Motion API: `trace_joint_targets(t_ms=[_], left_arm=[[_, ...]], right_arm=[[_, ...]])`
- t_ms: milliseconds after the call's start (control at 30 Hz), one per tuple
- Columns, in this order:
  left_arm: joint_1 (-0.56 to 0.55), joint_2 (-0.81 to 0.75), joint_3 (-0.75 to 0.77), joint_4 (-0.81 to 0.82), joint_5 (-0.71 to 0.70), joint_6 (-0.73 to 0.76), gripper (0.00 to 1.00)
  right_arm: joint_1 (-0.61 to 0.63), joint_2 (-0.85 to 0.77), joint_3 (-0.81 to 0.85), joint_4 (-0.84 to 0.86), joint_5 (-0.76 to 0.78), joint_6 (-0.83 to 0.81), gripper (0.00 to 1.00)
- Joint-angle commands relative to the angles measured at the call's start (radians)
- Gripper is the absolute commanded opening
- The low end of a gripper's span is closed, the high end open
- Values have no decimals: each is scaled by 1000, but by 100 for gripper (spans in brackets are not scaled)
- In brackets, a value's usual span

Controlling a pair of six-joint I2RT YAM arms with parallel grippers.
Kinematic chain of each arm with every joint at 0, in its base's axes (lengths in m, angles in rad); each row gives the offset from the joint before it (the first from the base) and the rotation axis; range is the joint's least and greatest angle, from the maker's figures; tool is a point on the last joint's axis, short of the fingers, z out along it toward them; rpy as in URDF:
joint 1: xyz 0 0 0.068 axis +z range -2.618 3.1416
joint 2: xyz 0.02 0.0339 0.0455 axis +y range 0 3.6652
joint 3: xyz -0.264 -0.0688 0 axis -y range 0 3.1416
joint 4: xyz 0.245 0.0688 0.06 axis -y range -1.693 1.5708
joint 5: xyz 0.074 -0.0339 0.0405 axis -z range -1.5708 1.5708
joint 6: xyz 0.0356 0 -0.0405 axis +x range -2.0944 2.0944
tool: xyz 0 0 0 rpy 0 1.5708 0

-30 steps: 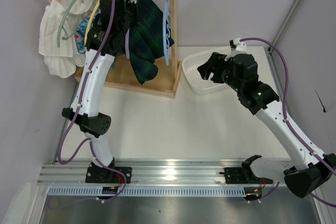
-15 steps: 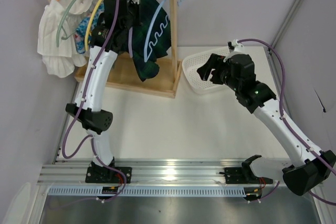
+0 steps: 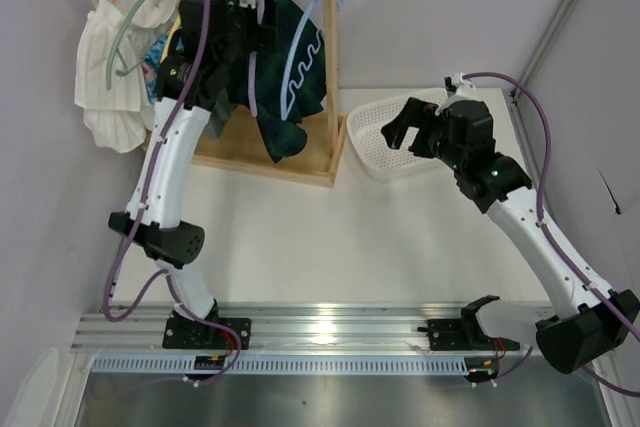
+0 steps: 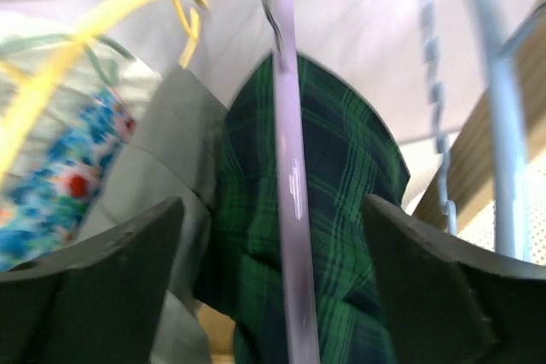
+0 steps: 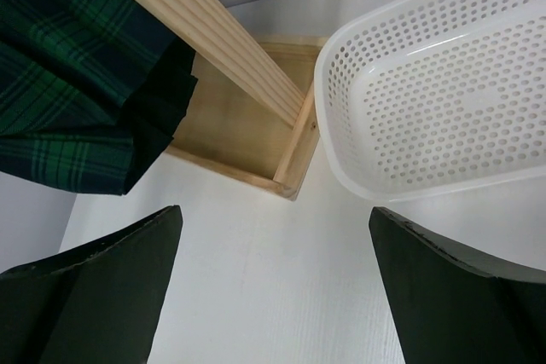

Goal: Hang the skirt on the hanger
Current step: Hang the hanger with skirt onto the clothesline

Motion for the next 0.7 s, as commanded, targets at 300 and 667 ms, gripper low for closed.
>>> trace_joint_targets(t_ms=[300, 667], left_arm=[[7, -497, -289, 5, 18, -88, 100], [9, -1230, -1227, -10, 69, -343, 99]], right_arm=[[-57, -98, 3, -61, -16, -34, 99], [-50, -406, -360, 53, 113, -51, 99]])
